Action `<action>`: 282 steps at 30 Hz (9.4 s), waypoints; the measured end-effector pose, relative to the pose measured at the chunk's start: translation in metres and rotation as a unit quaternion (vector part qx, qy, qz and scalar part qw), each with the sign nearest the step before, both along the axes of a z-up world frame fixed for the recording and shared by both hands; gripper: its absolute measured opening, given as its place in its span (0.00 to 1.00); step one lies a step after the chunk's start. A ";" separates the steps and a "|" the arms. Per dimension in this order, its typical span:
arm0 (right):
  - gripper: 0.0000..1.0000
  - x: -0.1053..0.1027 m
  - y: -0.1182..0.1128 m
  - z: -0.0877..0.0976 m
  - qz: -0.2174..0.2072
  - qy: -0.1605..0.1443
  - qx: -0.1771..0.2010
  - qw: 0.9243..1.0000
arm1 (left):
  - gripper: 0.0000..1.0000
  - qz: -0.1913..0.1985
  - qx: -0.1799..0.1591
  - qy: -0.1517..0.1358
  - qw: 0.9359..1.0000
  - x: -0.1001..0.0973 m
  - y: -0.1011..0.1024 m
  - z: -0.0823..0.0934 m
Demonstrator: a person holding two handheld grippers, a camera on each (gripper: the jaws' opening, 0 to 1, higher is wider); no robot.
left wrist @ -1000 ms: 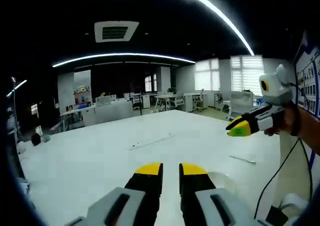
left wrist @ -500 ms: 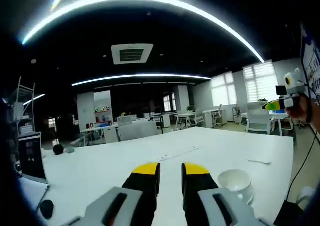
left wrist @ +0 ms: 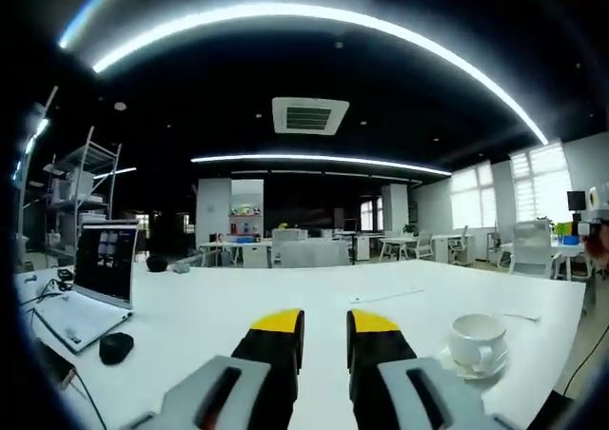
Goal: Tidy tabletop coffee trays, cups and spoons，present forward
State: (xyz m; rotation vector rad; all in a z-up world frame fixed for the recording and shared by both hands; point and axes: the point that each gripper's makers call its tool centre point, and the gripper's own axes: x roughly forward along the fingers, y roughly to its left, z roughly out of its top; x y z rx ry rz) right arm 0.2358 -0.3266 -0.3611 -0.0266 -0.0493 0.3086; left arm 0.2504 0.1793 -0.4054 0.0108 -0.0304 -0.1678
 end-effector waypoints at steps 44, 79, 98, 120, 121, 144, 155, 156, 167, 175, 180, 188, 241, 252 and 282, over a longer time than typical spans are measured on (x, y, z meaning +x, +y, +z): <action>0.27 -0.003 -0.043 -0.048 -0.039 0.009 0.000 0.999 | 0.21 0.080 0.039 -0.030 0.996 -0.030 0.030 -0.039; 0.27 0.078 0.013 -0.066 0.063 0.227 -0.094 0.967 | 0.23 -0.011 0.065 0.004 0.998 -0.038 0.014 -0.053; 0.26 0.100 0.013 -0.165 0.081 0.413 -0.176 0.890 | 0.25 -0.136 0.069 0.033 0.988 -0.055 -0.027 -0.056; 0.25 0.092 0.008 -0.208 0.065 0.490 -0.208 0.844 | 0.25 -0.170 0.073 0.040 0.982 -0.069 -0.031 -0.047; 0.24 0.093 0.008 -0.208 0.064 0.491 -0.208 0.844 | 0.25 -0.172 0.073 0.040 0.982 -0.070 -0.032 -0.047; 0.05 0.090 0.011 -0.211 0.028 0.510 -0.199 0.837 | 0.26 -0.184 0.068 0.047 0.979 -0.074 -0.037 -0.050; 0.05 0.092 0.005 -0.161 0.022 0.452 -0.170 0.875 | 0.26 -0.190 0.061 0.050 0.979 -0.071 -0.041 -0.053; 0.05 0.092 0.005 -0.157 0.020 0.447 -0.170 0.878 | 0.26 -0.189 0.061 0.050 0.979 -0.071 -0.041 -0.053; 0.05 0.098 0.036 -0.059 0.054 0.331 -0.144 0.931 | 0.26 -0.192 0.060 0.051 0.978 -0.074 -0.042 -0.054; 0.05 0.084 0.074 -0.010 0.106 0.273 -0.131 0.947 | 0.26 -0.185 0.051 0.046 0.980 -0.074 -0.035 -0.051; 0.05 0.078 0.102 -0.009 0.128 0.264 -0.146 0.945 | 0.26 -0.186 0.049 0.046 0.980 -0.074 -0.037 -0.053; 0.05 0.073 0.159 -0.004 0.176 0.236 -0.142 0.945 | 0.26 -0.186 0.046 0.047 0.980 -0.071 -0.039 -0.055; 0.05 0.092 0.274 -0.092 0.248 0.232 -0.099 0.935 | 0.25 -0.174 0.035 0.048 0.983 -0.073 -0.031 -0.052; 0.05 0.092 0.274 -0.114 0.245 0.250 -0.115 0.930 | 0.25 -0.172 0.034 0.046 0.983 -0.073 -0.032 -0.051; 0.05 0.093 0.278 -0.141 0.246 0.266 -0.135 0.922 | 0.25 -0.162 0.026 0.047 0.985 -0.072 -0.022 -0.050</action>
